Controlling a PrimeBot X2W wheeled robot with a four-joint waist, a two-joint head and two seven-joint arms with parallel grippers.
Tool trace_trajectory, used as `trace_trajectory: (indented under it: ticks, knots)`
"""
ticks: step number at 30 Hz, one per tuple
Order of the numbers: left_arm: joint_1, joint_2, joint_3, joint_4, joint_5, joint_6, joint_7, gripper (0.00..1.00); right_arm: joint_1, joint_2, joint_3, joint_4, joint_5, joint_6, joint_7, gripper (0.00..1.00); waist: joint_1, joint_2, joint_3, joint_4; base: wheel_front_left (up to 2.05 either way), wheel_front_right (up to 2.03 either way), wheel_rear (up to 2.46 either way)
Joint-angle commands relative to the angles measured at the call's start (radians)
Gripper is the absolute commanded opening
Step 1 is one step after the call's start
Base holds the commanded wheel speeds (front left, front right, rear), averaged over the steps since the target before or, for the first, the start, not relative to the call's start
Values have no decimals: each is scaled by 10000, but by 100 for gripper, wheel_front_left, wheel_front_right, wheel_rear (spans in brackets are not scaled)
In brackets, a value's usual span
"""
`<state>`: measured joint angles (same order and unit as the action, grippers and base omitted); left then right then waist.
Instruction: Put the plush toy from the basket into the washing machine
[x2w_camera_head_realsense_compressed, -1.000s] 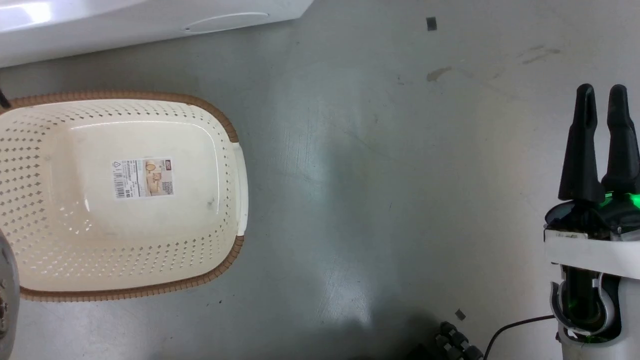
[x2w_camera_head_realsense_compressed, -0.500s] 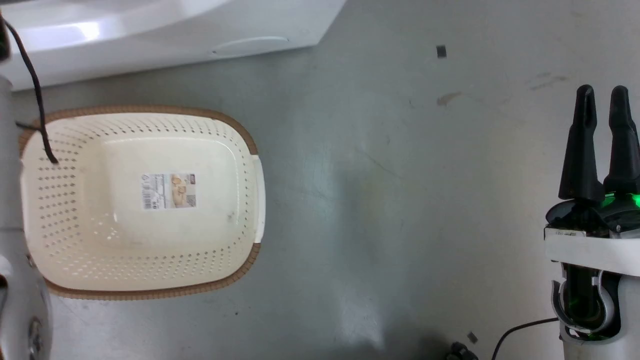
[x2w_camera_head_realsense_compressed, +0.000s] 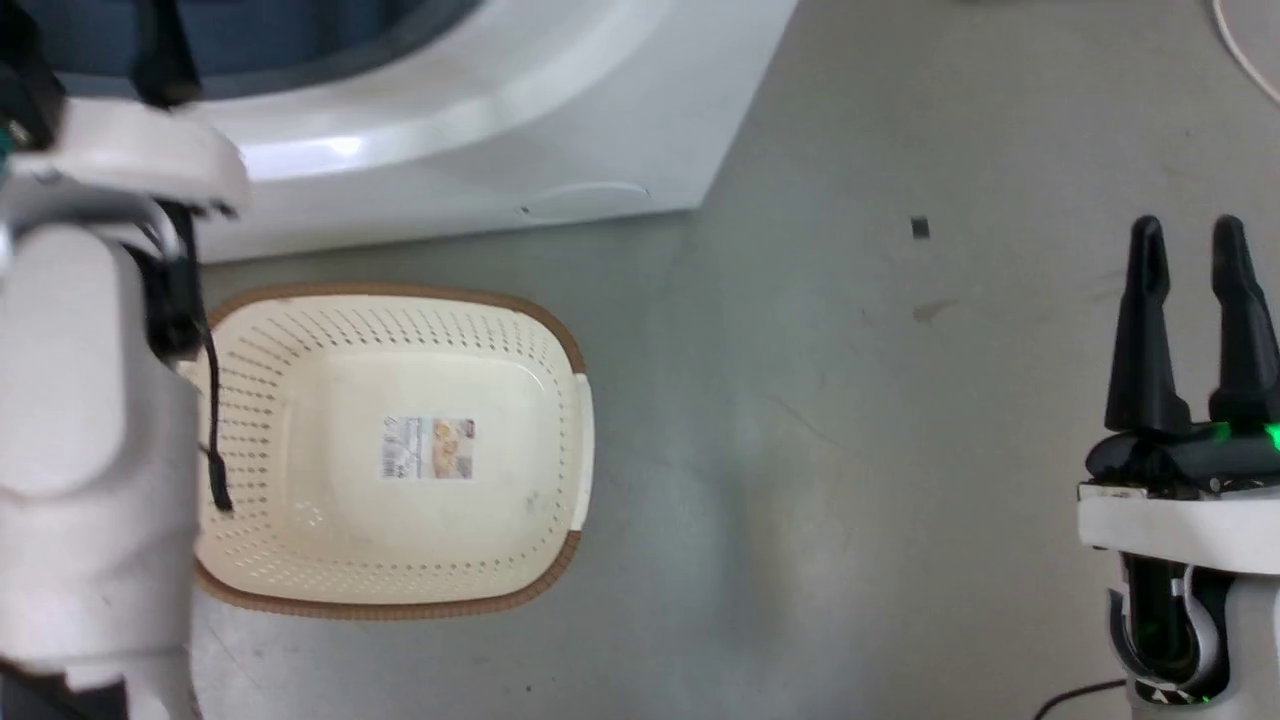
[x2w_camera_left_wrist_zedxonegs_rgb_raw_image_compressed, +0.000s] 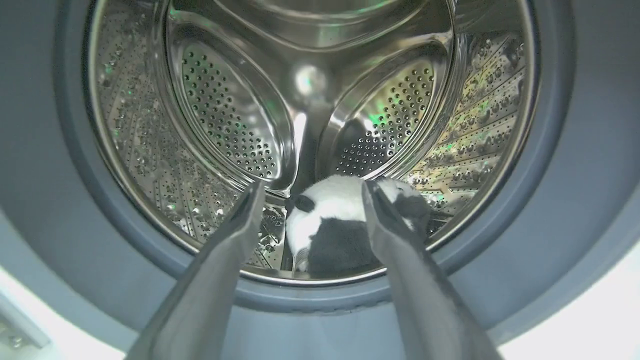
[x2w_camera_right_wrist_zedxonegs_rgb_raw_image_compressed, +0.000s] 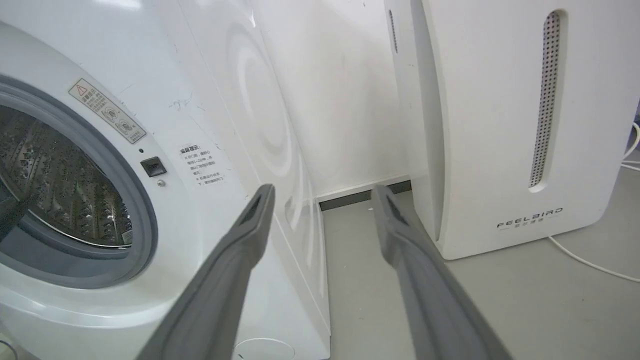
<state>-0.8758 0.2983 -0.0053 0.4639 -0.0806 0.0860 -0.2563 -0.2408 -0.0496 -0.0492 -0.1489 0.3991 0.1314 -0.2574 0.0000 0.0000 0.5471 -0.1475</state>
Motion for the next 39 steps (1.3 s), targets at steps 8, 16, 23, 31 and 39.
trace_trajectory:
  ticks: [8, 16, 23, 31, 39]
  knots:
    - [2745, -936, 127, -1659, 139, 265, -55, 100, 623, -6, -802, 850, -1203, -7, -44, 100, 0, 0, -1699, 870, 0, 0, 0]
    - [4592, -1398, 28, -2443, 395, 169, -55, 100, 1123, -6, -923, 1194, -1784, -7, -44, 100, 0, 0, -2813, 1196, 0, 0, 0]
    - [5874, -1601, -8, -2674, 513, 200, -55, 100, 1612, -6, -744, 1479, -2079, -7, -44, 100, 0, 0, -3549, 1390, 0, 0, 0]
    - [7053, -1906, -33, -2751, 514, 282, -55, 100, 2161, -6, -678, 1568, -2517, -7, -44, 100, 0, 0, -4237, 1750, 0, 0, 0]
    - [7924, -2036, -136, -2806, 547, 190, -55, 100, 2602, -6, -620, 1702, -2737, -7, -44, 100, 0, 0, -4794, 1948, 0, 0, 0]
